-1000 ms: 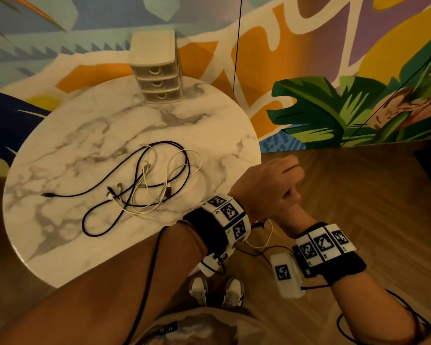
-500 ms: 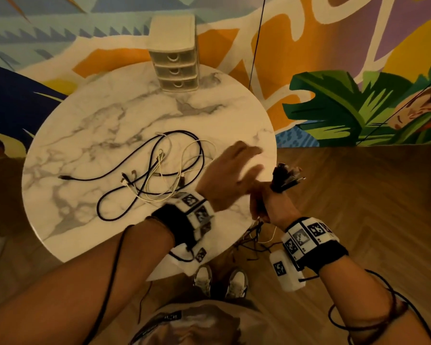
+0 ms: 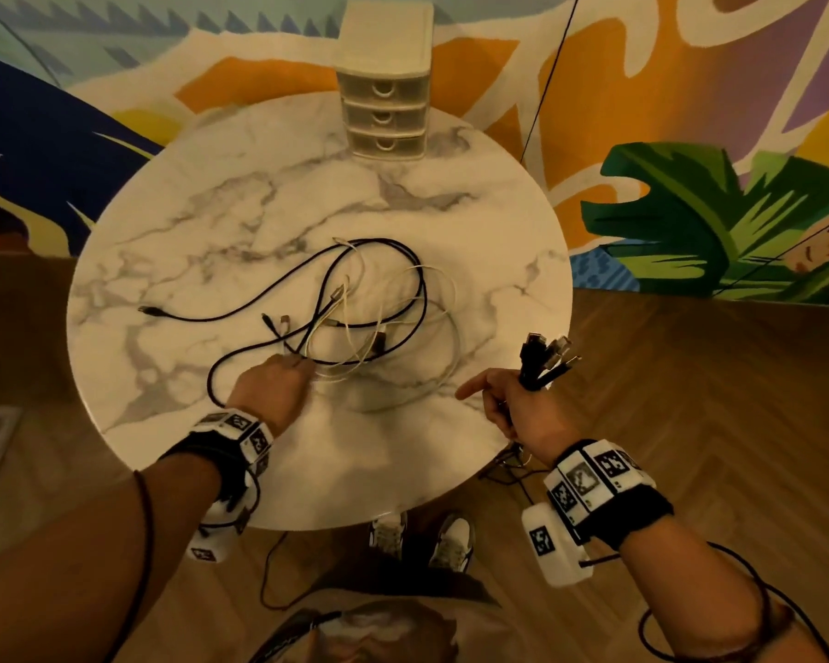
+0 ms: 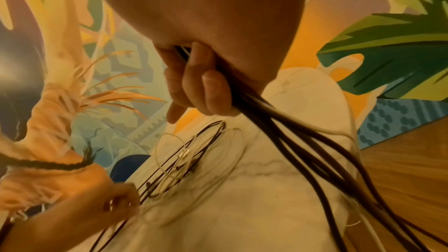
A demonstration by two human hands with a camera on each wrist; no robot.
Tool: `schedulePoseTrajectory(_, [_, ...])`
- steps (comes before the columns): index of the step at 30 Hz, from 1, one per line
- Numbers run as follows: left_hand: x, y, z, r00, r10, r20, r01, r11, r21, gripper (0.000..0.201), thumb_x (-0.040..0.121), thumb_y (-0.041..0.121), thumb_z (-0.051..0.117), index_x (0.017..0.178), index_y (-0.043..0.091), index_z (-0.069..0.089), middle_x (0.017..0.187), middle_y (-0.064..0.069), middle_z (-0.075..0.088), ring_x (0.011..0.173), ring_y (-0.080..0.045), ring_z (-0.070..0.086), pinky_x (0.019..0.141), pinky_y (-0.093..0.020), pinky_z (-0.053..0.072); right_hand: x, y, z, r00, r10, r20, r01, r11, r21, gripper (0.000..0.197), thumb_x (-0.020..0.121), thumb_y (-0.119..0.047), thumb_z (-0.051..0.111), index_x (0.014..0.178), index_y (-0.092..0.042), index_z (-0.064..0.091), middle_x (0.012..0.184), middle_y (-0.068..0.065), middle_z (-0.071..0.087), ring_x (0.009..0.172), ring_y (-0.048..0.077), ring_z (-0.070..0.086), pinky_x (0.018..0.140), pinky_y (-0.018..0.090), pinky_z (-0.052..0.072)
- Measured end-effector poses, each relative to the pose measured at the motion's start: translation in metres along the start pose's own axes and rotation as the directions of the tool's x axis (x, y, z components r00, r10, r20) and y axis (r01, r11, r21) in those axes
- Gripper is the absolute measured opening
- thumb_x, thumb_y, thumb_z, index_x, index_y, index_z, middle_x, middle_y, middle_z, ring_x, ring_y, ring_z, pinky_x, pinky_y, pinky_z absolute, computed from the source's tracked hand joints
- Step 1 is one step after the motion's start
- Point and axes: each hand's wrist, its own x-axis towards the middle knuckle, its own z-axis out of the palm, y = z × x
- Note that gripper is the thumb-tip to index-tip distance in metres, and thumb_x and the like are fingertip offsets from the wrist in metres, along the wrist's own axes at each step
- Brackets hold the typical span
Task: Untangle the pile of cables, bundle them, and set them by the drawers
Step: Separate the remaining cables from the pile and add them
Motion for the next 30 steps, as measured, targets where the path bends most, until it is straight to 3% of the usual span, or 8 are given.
schedulePoseTrajectory(3, [-0.002,0.013,-0.012,0.963,0.171,-0.206,-0.174,0.985,0.001,0.005,0.079,0.009,0.061,0.080,0.009,0.056,0.084,-0.012,0.054,0.073,-0.033,0.056,0.056,-0.038,0.048,0.005,0.002,0.014,1.000,-0.025,-0.002,0.025,0.999,-0.022,0.041,0.101,-0.009,0.029,0.091,0.007,0.066,0.042,0.001,0.037,0.033,0.005,0.027,0.038,0.016,0.024])
schedulePoseTrajectory(8, [-0.017,0.057,-0.054,0.864,0.378,-0.332,-0.400,0.917,0.001,0.014,0.089,0.021,0.044,0.089,0.016,0.057,0.076,-0.002,0.060,0.062,-0.024,0.058,0.059,-0.031,0.041,0.008,-0.008,0.039,0.989,-0.141,0.044,0.140,0.990,0.016,0.030,0.101,-0.007,0.035,0.121,-0.009,0.057,0.050,0.009,0.041,0.036,0.003,0.038,0.045,0.010,0.029])
schedulePoseTrajectory(12, [-0.028,0.094,-0.079,0.889,0.341,-0.306,-0.421,0.871,-0.253,0.015,0.095,0.028,0.045,0.102,0.022,0.057,0.087,0.006,0.060,0.065,-0.012,0.055,0.056,-0.027,0.043,0.015,-0.016,0.050,0.980,-0.132,0.149,0.146,0.986,-0.085,0.029,0.101,-0.020,0.040,0.079,-0.021,0.059,0.052,0.006,0.045,0.043,0.004,0.040,0.055,0.017,0.031])
schedulePoseTrajectory(16, [-0.023,0.089,-0.089,0.974,0.123,-0.192,-0.216,0.771,-0.599,0.005,0.092,0.029,0.056,0.093,0.024,0.056,0.063,0.010,0.053,0.055,-0.002,0.048,0.056,-0.022,0.039,0.012,-0.025,0.033,0.997,-0.078,-0.017,0.079,0.996,0.049,0.039,0.100,-0.018,0.041,0.062,-0.013,0.038,0.047,-0.001,0.035,0.037,0.007,0.028,0.039,0.018,0.025])
schedulePoseTrajectory(22, [-0.021,0.085,-0.109,1.000,-0.013,-0.028,-0.027,0.044,-0.999,0.001,0.089,0.006,0.058,0.090,0.006,0.059,0.068,-0.004,0.059,0.060,-0.014,0.052,0.053,-0.027,0.048,0.007,-0.024,0.032,0.999,-0.044,0.014,0.043,0.998,0.046,0.040,0.101,-0.021,0.038,0.064,-0.009,0.044,0.040,-0.004,0.037,0.033,0.007,0.029,0.037,0.017,0.024])
schedulePoseTrajectory(24, [-0.021,0.092,-0.117,1.000,-0.009,-0.025,-0.026,-0.087,-0.996,0.010,0.092,0.006,0.054,0.097,0.003,0.061,0.072,-0.004,0.062,0.065,-0.013,0.055,0.054,-0.025,0.049,0.005,-0.022,0.037,0.997,-0.056,0.053,0.057,0.998,-0.028,0.038,0.102,-0.022,0.034,0.076,-0.005,0.057,0.041,0.000,0.038,0.033,0.005,0.032,0.042,0.013,0.027])
schedulePoseTrajectory(26, [-0.021,0.098,-0.122,0.998,0.005,-0.058,-0.058,-0.052,-0.997,0.014,0.093,0.008,0.053,0.100,0.004,0.063,0.073,-0.006,0.061,0.064,-0.013,0.055,0.055,-0.023,0.049,0.002,-0.019,0.036,0.995,-0.086,0.048,0.092,0.987,-0.133,0.036,0.103,-0.022,0.033,0.095,-0.007,0.064,0.046,0.009,0.042,0.035,0.005,0.037,0.053,0.013,0.030])
schedulePoseTrajectory(30, [-0.022,0.112,-0.129,0.970,0.141,-0.200,-0.243,0.464,-0.852,0.012,0.092,0.019,0.057,0.098,0.017,0.067,0.077,0.008,0.060,0.064,-0.001,0.056,0.062,-0.016,0.048,-0.010,-0.026,0.025,0.982,-0.184,0.030,0.187,0.967,-0.174,0.027,0.101,-0.011,0.038,0.103,-0.016,0.065,0.055,0.002,0.046,0.044,0.003,0.040,0.055,0.012,0.033])
